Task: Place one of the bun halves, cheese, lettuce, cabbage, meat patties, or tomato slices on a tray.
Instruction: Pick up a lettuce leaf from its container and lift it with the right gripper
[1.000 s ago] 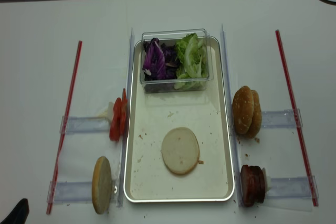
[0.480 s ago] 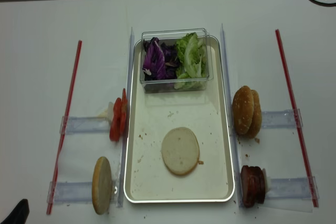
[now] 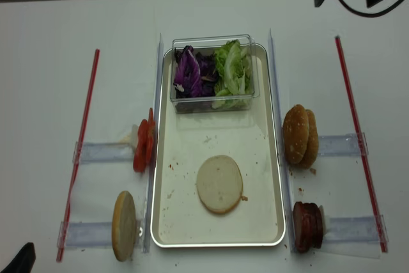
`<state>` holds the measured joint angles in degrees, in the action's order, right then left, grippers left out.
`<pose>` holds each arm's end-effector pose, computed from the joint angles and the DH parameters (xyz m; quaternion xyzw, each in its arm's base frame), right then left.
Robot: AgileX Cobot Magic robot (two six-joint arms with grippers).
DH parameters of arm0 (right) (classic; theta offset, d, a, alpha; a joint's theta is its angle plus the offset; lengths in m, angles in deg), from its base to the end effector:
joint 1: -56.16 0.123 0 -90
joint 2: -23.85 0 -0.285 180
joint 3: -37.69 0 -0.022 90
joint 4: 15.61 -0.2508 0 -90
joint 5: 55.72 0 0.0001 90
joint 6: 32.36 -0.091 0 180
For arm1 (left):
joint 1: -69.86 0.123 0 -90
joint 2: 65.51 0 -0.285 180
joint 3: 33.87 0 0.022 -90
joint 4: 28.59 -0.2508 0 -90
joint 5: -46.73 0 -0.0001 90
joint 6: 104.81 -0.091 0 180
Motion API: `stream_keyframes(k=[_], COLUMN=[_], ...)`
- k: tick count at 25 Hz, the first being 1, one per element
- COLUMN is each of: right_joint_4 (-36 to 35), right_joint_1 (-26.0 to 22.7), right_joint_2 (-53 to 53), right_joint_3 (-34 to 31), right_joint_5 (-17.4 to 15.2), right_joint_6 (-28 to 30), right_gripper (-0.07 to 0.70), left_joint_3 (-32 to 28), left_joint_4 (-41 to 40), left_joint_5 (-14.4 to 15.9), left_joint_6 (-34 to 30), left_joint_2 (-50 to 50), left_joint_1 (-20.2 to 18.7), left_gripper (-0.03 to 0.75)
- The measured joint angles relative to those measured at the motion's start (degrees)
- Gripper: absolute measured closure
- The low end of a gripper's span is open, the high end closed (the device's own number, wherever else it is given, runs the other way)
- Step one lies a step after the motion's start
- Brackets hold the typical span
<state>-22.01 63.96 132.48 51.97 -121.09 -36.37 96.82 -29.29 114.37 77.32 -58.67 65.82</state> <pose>0.3696 0.0599 0.3111 -0.0185 0.9828 0.0718 0.1693 -0.0113 0.0018 0.2642 0.0141 0.8820 -0.0193 0.4707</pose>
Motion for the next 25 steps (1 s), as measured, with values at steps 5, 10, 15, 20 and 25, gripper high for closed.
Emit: stream_keyframes(k=[5,10,15,20,25], right_joint_4=[0.71,0.95,0.95,0.61,-0.43], right_joint_1=[6.68,12.22,16.64,19.51,20.58], right_joint_2=[3.81,8.23,12.45,16.17,19.22], right_joint_3=[1.67,5.76,11.54,16.08,17.06], right_joint_5=[0.58,0.58,0.58,0.58,0.91], right_joint_6=[-4.56,-8.87,-13.29,-15.84,-17.38], right_gripper=[-0.040,-0.036,-0.036,-0.036,-0.028], left_joint_3=[0.00,0.00,0.00,0.00,0.00], left_joint_4=[0.00,0.00,0.00,0.00,0.00], left_joint_5=[0.00,0.00,0.00,0.00,0.00], left_joint_6=[0.00,0.00,0.00,0.00,0.00], left_joint_2=[0.00,0.00,0.00,0.00,0.00], left_joint_1=[0.00,0.00,0.00,0.00,0.00], left_gripper=[0.211,0.211,0.211,0.211,0.211])
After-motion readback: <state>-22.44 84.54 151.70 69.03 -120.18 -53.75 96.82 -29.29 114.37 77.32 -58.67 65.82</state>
